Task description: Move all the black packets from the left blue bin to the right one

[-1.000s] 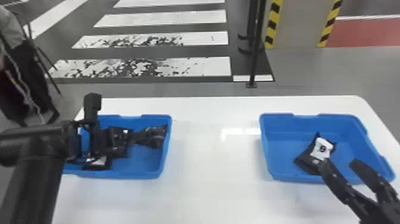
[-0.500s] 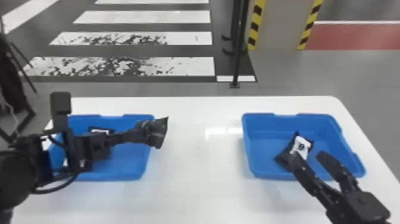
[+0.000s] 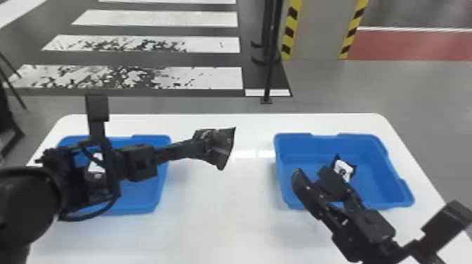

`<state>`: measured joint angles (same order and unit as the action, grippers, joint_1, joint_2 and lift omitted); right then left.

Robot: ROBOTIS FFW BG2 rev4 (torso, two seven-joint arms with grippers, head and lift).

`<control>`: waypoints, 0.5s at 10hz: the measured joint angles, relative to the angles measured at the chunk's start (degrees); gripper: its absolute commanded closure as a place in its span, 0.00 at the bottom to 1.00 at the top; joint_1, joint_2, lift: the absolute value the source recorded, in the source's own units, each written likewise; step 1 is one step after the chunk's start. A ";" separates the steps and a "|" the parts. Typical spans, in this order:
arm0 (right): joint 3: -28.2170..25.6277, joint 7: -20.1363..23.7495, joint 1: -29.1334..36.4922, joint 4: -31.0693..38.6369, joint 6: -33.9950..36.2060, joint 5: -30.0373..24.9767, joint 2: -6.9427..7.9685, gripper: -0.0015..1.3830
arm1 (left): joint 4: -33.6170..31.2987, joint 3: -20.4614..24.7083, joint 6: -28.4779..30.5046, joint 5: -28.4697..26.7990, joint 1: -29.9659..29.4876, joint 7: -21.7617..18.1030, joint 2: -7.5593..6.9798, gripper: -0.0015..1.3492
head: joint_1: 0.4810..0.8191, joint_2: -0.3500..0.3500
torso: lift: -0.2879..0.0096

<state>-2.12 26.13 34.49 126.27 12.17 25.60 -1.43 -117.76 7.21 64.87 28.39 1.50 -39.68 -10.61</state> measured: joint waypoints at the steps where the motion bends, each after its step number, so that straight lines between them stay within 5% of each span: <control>1: 1.01 0.24 -0.57 -0.04 0.46 0.97 -0.38 0.30 | 0.11 -1.12 -0.08 0.69 0.62 0.27 0.15 0.89 | 0.63 0.45 | 0.50; 5: 5.44 2.17 -4.66 0.31 2.96 2.34 -1.90 0.30 | 2.43 -6.29 -1.30 3.20 2.86 1.16 0.87 0.89 | 0.63 0.45 | 0.50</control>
<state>3.32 28.30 29.83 126.58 15.13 27.94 -3.33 -115.33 0.92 63.56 31.59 4.36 -38.52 -9.74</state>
